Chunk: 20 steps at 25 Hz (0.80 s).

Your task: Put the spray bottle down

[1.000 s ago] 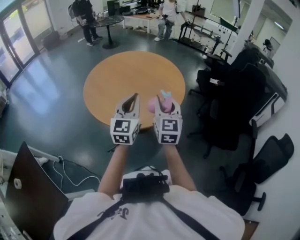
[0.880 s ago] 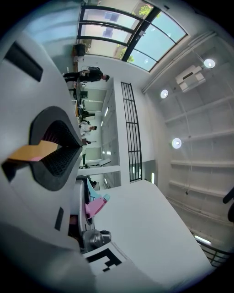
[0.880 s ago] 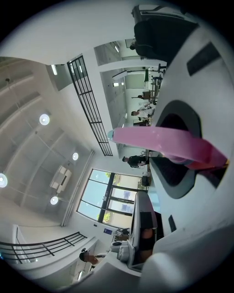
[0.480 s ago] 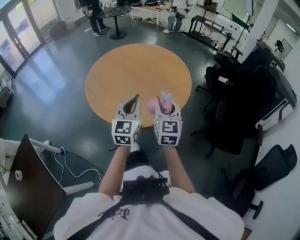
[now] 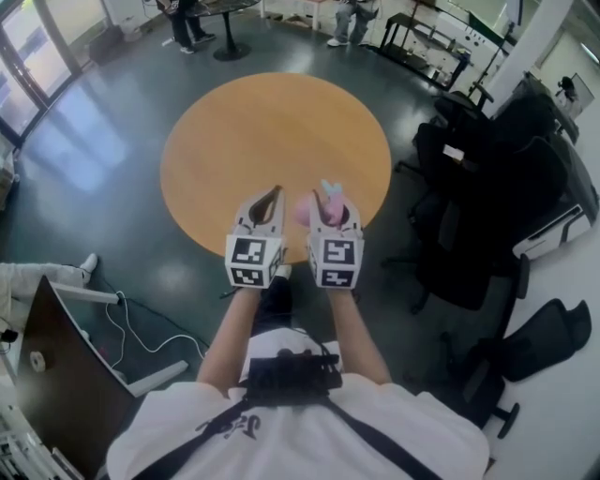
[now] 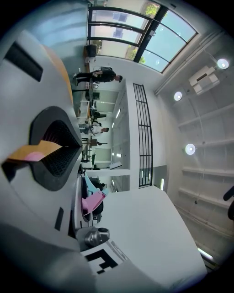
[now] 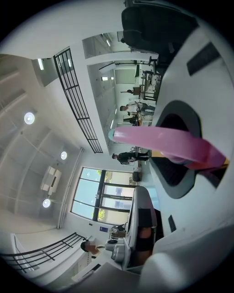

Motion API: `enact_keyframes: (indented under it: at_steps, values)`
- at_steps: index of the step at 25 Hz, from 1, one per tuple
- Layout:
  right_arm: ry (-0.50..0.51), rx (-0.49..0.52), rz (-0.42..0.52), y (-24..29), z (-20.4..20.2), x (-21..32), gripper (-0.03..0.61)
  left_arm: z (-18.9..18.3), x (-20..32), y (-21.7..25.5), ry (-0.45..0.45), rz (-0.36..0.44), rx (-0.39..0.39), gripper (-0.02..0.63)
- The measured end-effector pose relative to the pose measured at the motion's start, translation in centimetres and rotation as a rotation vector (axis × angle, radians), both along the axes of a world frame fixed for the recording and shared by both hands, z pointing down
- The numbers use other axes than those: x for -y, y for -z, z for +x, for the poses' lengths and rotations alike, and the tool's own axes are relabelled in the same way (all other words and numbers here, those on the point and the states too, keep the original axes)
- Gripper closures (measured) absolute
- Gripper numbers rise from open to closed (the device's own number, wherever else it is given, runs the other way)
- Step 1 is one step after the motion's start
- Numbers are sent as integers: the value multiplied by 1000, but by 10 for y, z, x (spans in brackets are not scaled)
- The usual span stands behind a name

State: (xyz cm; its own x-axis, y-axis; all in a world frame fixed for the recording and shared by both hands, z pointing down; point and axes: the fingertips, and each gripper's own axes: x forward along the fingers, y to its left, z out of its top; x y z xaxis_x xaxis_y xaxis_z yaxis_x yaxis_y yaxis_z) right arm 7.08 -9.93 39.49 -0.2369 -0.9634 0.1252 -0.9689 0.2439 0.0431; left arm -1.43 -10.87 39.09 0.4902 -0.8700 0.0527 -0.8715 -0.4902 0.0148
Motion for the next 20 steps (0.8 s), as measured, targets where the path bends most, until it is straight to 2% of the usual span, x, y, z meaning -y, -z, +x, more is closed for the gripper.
enact_keyframes:
  at_steps: [4, 13, 20]
  values:
    - [7, -19, -36, -15, -4, 27, 446, -3, 26, -19, 9, -50, -3, 601]
    - [9, -76, -122, -56, -10, 92, 445, -13, 89, -52, -2, -110, -2, 601]
    - [9, -102, -193, -92, -5, 135, 445, -7, 131, -80, -18, -171, 4, 601]
